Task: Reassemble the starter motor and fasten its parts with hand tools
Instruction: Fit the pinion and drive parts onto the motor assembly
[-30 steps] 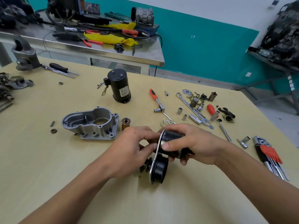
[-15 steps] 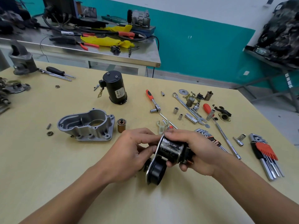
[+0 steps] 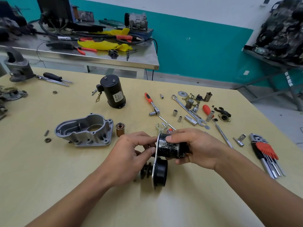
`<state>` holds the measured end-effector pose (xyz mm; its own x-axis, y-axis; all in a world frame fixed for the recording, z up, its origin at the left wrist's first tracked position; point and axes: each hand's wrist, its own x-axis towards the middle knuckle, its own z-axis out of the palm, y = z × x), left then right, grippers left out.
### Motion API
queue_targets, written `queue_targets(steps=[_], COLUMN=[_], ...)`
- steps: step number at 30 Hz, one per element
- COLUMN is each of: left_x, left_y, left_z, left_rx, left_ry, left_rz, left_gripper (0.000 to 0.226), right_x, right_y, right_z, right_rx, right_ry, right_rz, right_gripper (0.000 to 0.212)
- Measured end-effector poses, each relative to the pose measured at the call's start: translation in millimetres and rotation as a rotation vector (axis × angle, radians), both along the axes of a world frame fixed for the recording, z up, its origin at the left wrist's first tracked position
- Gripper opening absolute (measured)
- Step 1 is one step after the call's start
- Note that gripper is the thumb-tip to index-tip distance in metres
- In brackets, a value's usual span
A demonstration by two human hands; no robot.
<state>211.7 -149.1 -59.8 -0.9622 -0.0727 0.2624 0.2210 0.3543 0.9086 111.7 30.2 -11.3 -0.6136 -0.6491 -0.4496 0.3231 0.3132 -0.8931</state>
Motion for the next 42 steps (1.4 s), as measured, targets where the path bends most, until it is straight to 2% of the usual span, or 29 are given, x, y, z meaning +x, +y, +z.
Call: queue_targets(steps=[4,8,15,18,20,23,31,36,38,42], left_x=[0,1,3,4,6,7,6,6,6,5], left_y=[1,3,1,2,5,9,9,9,9,8], left_z=[0,1,2,3,4,4,5,6,6,7], left_rx=[0.001,-0.031,-0.282,-0.359,-0.408,-0.467,-0.450,-0.424,-0.413,-0.415], left_ry=[0.024,0.070,0.239,0.298,0.321,0.322,0.275,0.272,0.268,0.250], left_rz=[-0.004,-0.010,0.032,0.034,0.032,0.015,-0.025,-0.029,-0.032,-0.028], left_gripper=[0.037,0.040,0.036,0.034,0.032,0.032,0.030,0.029,0.029,0.030], right_x=[4,7,7,3,2,2,5,5,5,2], right_y=[3,5,10,9,9,10,8,7,7,10], right_z=[-5,-6,-13,-19,-24,-33,-50,-59,-61,-60], right_rx=[-0.048,-0.034,-0.070,-0.008,0.025,-0.025,-0.168,-0.202,-0.214,-0.261], right_ry=[0.120,0.349,0.651,0.753,0.774,0.726,0.907,1.067,1.127,1.006], right_rz=[-0.076,-0.044,0.043,0.098,0.109,0.103,0.019,-0.033,-0.045,-0.017], right_gripper=[0.039,0.026,0.045,0.057,0.062,0.056,0.053,0.061,0.057,0.042])
